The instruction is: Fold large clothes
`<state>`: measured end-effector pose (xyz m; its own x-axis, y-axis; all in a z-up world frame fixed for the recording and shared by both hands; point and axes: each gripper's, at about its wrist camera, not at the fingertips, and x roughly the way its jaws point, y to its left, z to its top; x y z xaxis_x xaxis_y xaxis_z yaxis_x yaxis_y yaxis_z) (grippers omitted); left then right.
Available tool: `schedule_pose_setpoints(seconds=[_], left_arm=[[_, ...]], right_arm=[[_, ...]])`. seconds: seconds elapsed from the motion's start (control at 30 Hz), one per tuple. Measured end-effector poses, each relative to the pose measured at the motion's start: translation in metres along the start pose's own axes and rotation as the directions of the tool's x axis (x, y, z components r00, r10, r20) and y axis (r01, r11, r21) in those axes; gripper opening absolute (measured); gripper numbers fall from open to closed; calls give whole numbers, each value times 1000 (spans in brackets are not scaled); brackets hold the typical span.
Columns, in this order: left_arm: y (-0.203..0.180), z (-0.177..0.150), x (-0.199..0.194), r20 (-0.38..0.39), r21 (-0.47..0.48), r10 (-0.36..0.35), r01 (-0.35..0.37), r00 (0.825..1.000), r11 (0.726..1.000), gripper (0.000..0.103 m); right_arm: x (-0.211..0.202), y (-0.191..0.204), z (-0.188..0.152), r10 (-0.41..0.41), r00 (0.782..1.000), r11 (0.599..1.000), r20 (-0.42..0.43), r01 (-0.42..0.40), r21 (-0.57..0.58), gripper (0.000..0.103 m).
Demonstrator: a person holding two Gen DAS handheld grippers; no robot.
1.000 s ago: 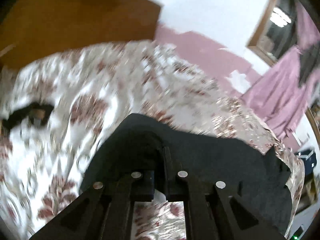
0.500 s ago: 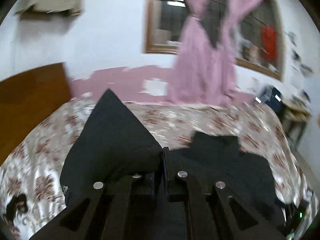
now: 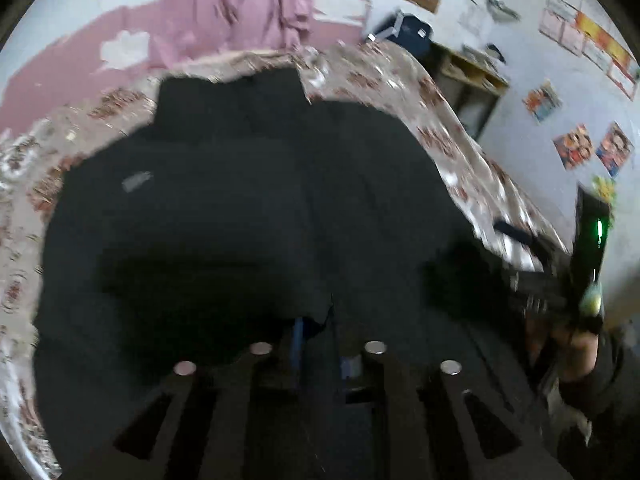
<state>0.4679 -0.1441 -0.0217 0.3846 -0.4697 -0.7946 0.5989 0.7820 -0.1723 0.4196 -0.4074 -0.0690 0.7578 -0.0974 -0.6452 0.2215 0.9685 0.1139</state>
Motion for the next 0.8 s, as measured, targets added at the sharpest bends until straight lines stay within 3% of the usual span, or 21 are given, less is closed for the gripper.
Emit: schedule_pose_setpoints(seconds=[0.07,0.13,0.2,0.33,0.47,0.5,0.57,0.63,0.73,0.8], left_arm=[[0,-10,2,-12,19,-38,38,999,999,32],[-2,-21,-1,-1,26,-74,74,997,997,65],[2,-31,-13,47,18,-93,93,994,996,84],[16,-41,-35,86,-6,-101,102,991,995,86],[51,-55,-55,116,-107,11,1,993,994,86],[68,-61,-61,121,-167,70,-49,990,985,87],[91,-67,-66,107,-257,162,-130,981,958,87],[126,-78,-71,65,-373,269,-226,961,900,87],[164,-89,-74,18,-502,332,-279,943,819,87],[180,-86,-69,-18,-545,326,-282,945,789,87]], right_arm=[[1,1,-4,19,1000,1000,-7,-19,8,96],[5,3,-3,37,999,999,-8,-37,13,96],[4,8,-6,58,998,998,-4,-58,14,96],[0,28,-4,107,994,994,11,-107,-17,96],[-3,60,-1,151,988,984,21,-149,-97,96],[-4,73,0,168,985,977,27,-163,-135,96],[-7,100,2,200,979,958,35,-188,-216,96],[-11,130,3,238,970,929,39,-216,-300,96],[-15,171,6,291,956,882,40,-252,-399,96],[-9,201,7,316,949,847,16,-274,-455,96]])
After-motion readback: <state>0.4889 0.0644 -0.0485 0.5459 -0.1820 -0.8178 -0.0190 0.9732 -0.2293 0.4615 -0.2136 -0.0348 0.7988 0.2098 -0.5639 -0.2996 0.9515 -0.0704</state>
